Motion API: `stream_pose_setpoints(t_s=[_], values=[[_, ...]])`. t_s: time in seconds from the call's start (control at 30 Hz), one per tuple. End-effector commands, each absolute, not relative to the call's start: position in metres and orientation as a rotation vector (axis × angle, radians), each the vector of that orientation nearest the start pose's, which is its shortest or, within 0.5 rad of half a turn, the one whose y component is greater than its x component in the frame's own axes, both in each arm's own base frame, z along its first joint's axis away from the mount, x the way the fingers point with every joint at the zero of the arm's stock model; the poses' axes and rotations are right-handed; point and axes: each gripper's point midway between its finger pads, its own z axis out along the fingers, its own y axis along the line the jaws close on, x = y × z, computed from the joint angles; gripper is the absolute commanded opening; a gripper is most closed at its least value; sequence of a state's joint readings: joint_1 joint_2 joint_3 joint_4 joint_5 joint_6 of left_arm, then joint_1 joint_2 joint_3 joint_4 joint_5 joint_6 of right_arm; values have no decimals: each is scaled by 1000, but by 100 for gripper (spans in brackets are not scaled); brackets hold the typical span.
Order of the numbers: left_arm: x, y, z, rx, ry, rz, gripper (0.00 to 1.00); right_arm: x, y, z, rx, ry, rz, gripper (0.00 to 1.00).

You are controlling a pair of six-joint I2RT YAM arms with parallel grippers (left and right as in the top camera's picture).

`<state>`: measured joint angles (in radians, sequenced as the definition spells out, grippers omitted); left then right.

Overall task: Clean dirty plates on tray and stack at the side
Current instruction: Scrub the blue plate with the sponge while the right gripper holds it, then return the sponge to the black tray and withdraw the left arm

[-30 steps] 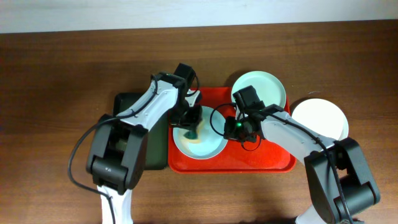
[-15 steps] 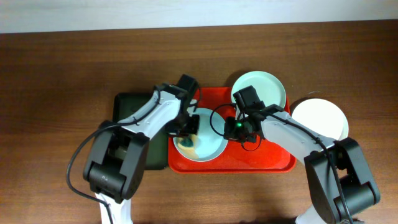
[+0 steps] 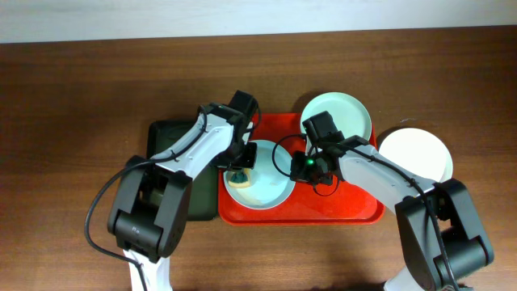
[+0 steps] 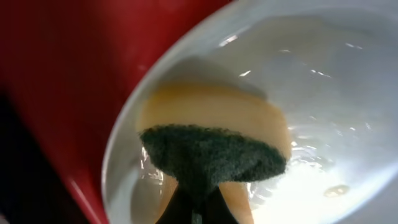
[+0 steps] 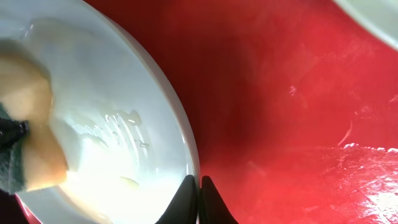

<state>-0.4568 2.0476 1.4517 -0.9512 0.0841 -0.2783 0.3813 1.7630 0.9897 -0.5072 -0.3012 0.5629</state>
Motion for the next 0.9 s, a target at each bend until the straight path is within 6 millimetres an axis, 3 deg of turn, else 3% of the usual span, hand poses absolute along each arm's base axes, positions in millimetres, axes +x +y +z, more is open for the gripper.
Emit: stream_pose_setpoints(t_s=[0.0,0.13,0.27,0.4,0.53,0.67,0.87], values=[[344,-169,4,236,3122,-3,0,308,181,12,185,2969,597,4],[324,-200,-16,273,3211,-218,0,308,181,12,185,2968,598,4],[311,-258,-5,380,3176,-657,0,308,181,12,185,2968,598,4],[308,-274,4,425,3142,-803,0,308,181,12,185,2968,598,4],[333,-230,21,338,3158,-503,0,308,181,12,185,2969,598,4],[352,-192,77,323,3033,-195,0,308,181,12,185,2969,598,4],[352,-139,128,224,2949,24,0,308,181,12,185,2969,598,4]])
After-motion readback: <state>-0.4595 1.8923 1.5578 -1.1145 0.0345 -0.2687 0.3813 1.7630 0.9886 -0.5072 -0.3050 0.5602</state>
